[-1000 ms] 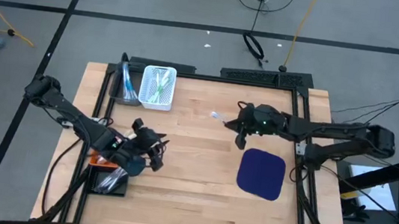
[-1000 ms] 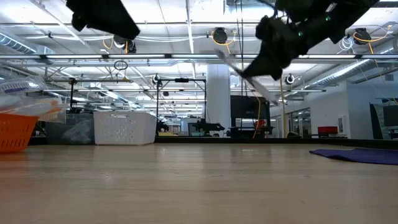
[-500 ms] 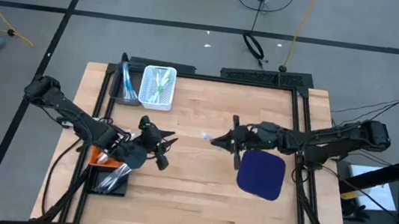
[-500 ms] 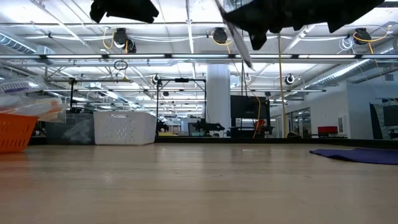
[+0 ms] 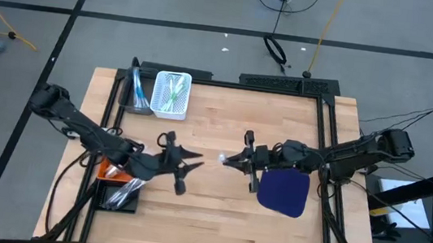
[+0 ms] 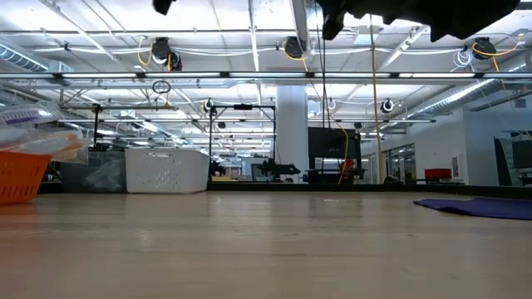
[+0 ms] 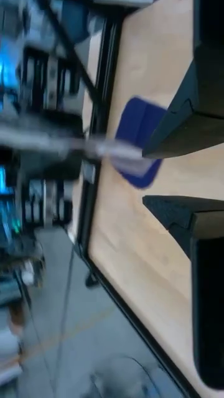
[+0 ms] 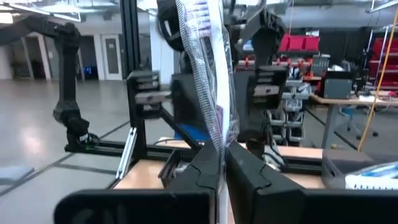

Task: Pick & Place Toothbrushes
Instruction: Put the violet toothbrush into the black bin

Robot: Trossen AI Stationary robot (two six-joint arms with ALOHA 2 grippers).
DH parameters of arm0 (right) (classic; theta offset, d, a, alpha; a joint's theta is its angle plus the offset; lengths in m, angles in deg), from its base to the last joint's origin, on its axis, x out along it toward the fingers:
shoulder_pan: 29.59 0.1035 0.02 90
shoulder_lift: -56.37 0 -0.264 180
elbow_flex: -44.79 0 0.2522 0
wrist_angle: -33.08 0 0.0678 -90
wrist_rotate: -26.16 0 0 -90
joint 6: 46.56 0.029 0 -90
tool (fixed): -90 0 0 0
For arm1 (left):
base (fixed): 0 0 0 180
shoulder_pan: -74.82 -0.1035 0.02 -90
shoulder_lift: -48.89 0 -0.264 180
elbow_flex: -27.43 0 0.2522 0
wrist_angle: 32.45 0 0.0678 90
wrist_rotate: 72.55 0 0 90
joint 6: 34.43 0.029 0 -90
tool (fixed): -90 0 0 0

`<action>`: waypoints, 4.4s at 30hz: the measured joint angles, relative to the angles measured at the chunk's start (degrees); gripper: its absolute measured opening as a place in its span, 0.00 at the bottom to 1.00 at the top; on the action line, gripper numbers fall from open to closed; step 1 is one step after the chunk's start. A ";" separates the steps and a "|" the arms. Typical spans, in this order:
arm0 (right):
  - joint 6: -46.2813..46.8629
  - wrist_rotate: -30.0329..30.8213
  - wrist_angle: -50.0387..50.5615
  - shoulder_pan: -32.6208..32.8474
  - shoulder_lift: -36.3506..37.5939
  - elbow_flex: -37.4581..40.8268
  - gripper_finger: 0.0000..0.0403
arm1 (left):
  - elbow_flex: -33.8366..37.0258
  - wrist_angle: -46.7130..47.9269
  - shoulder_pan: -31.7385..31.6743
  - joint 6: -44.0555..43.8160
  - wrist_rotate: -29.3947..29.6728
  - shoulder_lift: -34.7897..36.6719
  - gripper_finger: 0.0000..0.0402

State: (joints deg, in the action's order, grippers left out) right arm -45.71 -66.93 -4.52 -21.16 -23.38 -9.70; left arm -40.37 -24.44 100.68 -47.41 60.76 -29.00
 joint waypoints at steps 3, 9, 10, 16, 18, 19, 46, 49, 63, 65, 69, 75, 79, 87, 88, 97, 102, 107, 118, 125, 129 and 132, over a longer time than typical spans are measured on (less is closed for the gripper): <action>0.43 -0.08 -2.24 0.47 -0.04 0.00 0.01 | 0.00 -5.28 -0.57 5.07 -3.89 -2.68 0.27; -1.94 -0.19 -3.63 3.57 -0.07 0.00 0.01 | 0.00 -14.54 -2.40 10.57 -8.53 -7.68 0.27; -2.50 -0.12 -4.15 3.97 -0.05 0.00 0.01 | 0.00 -15.92 -2.68 11.00 -8.81 -8.26 0.27; -4.57 -0.01 -4.99 4.97 -0.02 0.00 0.01 | 0.00 -20.32 -4.44 11.73 -13.31 -9.18 0.27; -4.59 0.01 -5.11 4.94 -0.02 0.00 0.01 | 0.00 -21.65 -5.07 11.38 -15.85 -9.18 0.27; -4.60 0.01 -5.25 4.94 -0.02 0.00 0.01 | 0.00 -22.29 -5.39 11.36 -16.59 -9.18 0.27; -5.57 0.28 -3.91 4.79 -0.07 0.02 0.01 | 0.00 -34.91 -7.78 13.32 -26.86 -15.58 0.27; -6.02 0.36 -3.96 4.79 -0.07 0.02 0.01 | 0.00 -35.79 -7.95 13.34 -26.90 -15.58 0.27; -6.28 0.22 -4.00 4.81 0.00 0.01 0.02 | -0.02 -39.32 -9.00 14.16 -29.64 -16.76 0.13; -6.11 0.26 -4.07 4.81 0.04 0.07 0.02 | -0.04 -40.22 -9.46 13.98 -29.79 -17.60 0.06; -6.09 0.26 -3.73 4.81 0.09 0.13 0.02 | -0.08 -40.18 -9.69 13.08 -30.20 -17.90 0.03; -6.09 -0.02 -3.20 4.81 -0.02 0.09 0.07 | -0.15 -38.55 -8.76 12.61 -29.60 -17.40 0.01; -6.35 0.11 -2.49 4.76 -0.02 0.03 0.17 | -0.17 -34.99 -7.95 12.44 -26.58 -16.39 0.01; -6.26 0.24 -1.96 4.70 -0.02 -0.02 0.37 | -0.17 -21.18 -5.14 8.80 -20.20 -11.56 0.01; -6.25 0.25 -1.97 4.70 -0.02 -0.02 0.38 | -0.17 -18.53 -4.62 7.58 -19.33 -10.62 0.01; -6.11 0.26 -1.91 4.70 -0.02 -0.02 0.41 | -0.17 12.76 3.75 -11.90 -12.07 0.71 0.01; -6.09 0.26 -1.89 4.70 -0.02 -0.02 0.39 | -0.15 28.31 9.78 -27.17 -11.80 6.08 0.01; -6.09 0.28 -1.87 4.70 -0.02 -0.02 0.39 | -0.15 39.71 15.10 -40.47 -15.63 9.54 0.01; -6.07 0.28 -1.47 4.70 -0.02 -0.02 0.39 | -0.15 57.44 22.65 -62.63 -26.49 10.14 0.01; -6.07 0.28 -0.95 4.69 0.00 -0.02 0.39 | -0.15 62.21 26.54 -68.55 -30.42 10.11 0.01; -6.07 0.28 -0.63 4.68 0.00 -0.02 0.39 | -0.15 64.12 28.72 -72.86 -30.96 9.93 0.01; -6.07 0.30 -0.58 4.69 0.00 -0.02 0.39 | -0.15 65.94 29.90 -76.26 -31.28 9.16 0.01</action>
State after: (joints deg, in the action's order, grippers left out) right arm -51.77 -66.64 -5.10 -16.47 -23.38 -9.72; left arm -40.53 41.50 130.58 -123.67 29.48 -19.84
